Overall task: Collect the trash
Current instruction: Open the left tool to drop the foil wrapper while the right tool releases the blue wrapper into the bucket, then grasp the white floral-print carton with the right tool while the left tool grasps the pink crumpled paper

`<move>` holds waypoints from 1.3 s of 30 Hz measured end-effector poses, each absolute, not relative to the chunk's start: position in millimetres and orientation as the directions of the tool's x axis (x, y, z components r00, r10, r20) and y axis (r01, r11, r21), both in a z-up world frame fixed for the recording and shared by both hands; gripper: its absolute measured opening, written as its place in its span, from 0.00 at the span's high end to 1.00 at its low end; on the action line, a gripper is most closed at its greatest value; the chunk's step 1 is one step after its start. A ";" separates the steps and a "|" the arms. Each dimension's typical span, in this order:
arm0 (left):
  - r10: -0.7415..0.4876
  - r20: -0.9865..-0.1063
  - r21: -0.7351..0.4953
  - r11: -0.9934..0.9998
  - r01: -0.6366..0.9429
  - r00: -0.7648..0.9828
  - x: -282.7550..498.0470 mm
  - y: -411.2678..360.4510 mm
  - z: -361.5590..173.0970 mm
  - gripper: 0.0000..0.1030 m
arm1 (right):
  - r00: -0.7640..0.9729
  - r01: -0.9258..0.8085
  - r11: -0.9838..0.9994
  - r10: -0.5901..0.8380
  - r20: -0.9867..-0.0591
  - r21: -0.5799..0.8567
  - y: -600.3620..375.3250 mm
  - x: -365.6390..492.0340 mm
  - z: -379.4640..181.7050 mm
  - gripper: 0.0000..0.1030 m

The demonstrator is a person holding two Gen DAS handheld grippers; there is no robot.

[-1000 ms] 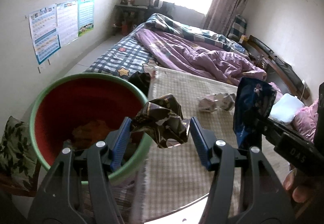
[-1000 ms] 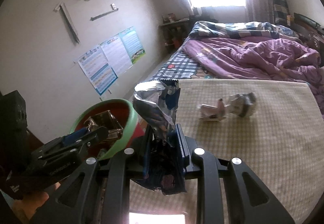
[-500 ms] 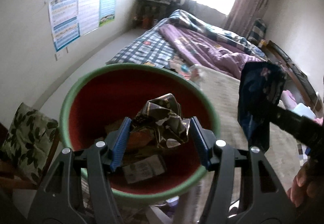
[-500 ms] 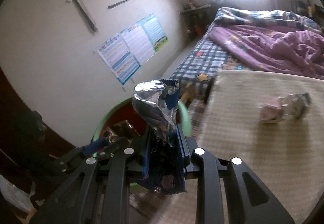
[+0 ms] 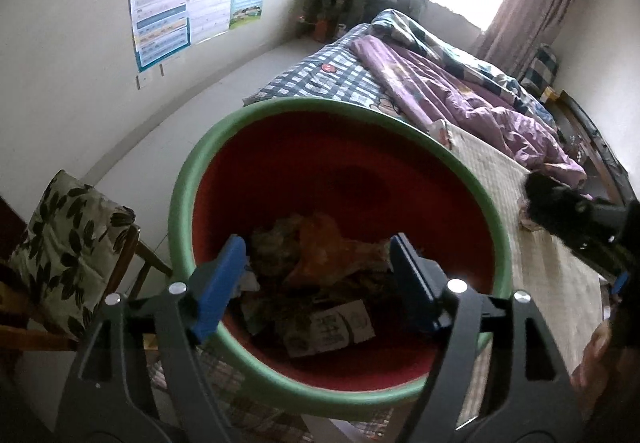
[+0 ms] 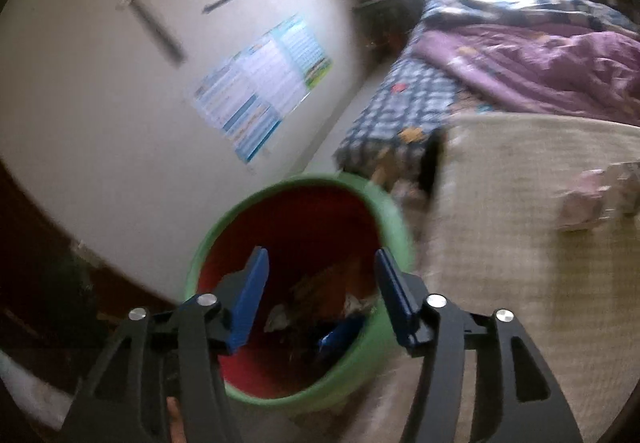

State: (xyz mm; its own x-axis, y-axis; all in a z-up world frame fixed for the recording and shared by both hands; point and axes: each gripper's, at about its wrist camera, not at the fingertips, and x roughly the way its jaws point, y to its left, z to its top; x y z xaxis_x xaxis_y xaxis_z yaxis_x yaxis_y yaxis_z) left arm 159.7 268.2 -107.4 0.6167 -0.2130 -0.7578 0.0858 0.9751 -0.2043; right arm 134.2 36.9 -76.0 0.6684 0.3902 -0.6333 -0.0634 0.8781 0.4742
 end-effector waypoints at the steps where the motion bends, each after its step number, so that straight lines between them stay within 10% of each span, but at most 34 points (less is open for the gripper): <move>1: -0.214 -0.754 -0.208 0.974 0.083 0.621 159.8 267.9 -105.5 0.30 | 0.702 -0.011 0.888 0.334 -0.629 0.459 16.9 131.9 -75.0 0.40; 7: -0.247 -0.698 -0.211 0.968 0.136 0.673 155.8 247.9 -84.4 0.29 | 0.740 0.352 0.856 -0.007 -0.673 0.379 -102.9 123.2 -88.5 0.29; 13: -0.343 -0.669 -0.196 0.937 0.289 0.659 154.5 188.6 -68.0 0.24 | 0.660 0.550 0.688 -0.011 -0.751 0.473 -197.4 137.3 -129.0 0.27; 39: -0.417 -0.809 -0.117 0.805 0.581 0.415 211.2 -41.9 -142.5 0.18 | 0.678 0.381 0.794 0.108 -0.727 0.473 -239.1 39.3 -115.2 0.34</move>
State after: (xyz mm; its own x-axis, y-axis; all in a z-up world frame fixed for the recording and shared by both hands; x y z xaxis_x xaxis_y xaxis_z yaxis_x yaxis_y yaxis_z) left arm 211.2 -41.9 -142.5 0.4151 -0.4168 -0.8087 0.5810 0.8054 -0.1169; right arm 39.3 -239.1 -115.2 0.6778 0.1081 -0.7273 0.3810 0.7944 0.4731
